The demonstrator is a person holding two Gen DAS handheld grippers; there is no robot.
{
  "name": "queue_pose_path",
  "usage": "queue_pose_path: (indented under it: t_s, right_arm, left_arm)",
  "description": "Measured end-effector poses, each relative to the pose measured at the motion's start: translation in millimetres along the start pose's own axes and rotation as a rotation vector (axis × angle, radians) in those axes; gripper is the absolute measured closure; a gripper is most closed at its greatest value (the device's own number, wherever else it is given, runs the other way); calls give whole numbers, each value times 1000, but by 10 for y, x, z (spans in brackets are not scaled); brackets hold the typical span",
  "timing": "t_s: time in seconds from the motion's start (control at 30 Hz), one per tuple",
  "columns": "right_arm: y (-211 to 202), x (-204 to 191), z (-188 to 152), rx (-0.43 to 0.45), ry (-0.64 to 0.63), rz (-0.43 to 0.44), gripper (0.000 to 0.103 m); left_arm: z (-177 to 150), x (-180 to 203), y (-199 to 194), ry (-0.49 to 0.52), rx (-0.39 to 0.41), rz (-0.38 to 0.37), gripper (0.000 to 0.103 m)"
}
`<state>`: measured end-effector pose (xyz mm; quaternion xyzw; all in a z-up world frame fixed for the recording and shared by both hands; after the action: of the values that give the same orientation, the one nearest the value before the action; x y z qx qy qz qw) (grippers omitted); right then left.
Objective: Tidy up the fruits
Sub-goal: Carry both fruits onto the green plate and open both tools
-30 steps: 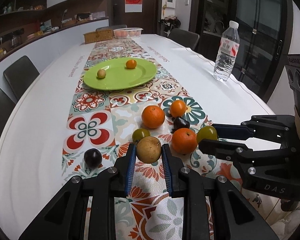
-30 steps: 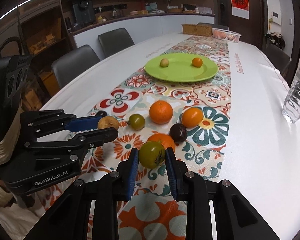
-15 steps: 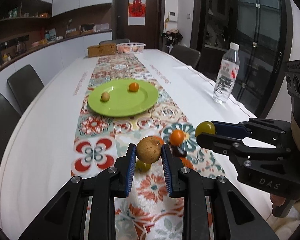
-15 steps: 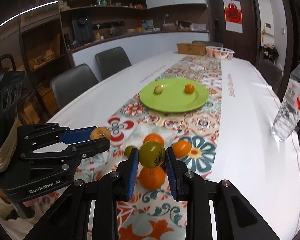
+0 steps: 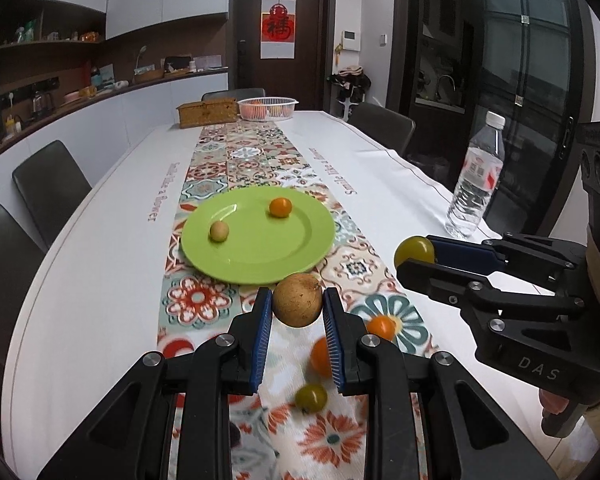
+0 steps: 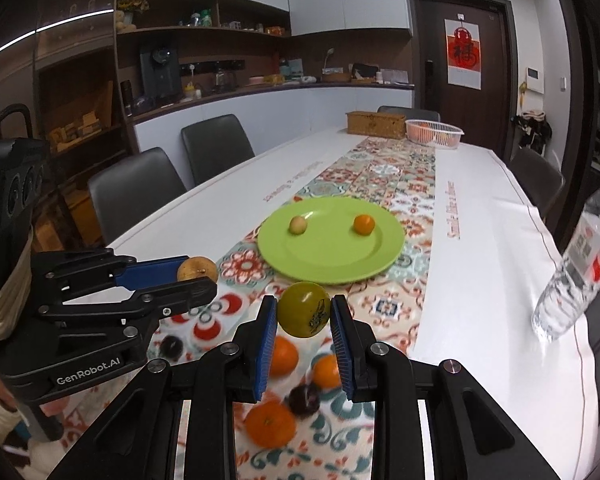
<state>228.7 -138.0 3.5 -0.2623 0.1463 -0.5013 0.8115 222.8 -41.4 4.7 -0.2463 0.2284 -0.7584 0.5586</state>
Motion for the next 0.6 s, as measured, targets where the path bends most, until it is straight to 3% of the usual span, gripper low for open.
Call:
queue_pose_path:
  t_s: [0.3,0.6]
  right_arm:
    - [305,159,319,1,-9,-4,75]
    - [747,346,521,-52,2,-8,75]
  left_arm:
    - [318,-164,265,24,-5,16,77]
    - [567,-346,627,42,-17,38,77]
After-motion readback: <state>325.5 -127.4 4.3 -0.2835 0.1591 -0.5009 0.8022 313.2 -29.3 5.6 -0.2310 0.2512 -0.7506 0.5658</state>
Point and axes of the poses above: each gripper's, at about its wrist camera, not at the fingertips, and y roughly the way its jaws point, x to its right, z to its top, the point moved 3 cm from there along y, roughly the way its jaws point, and after that the axes turned 6 degrees about -y, right-handed, at the moved point
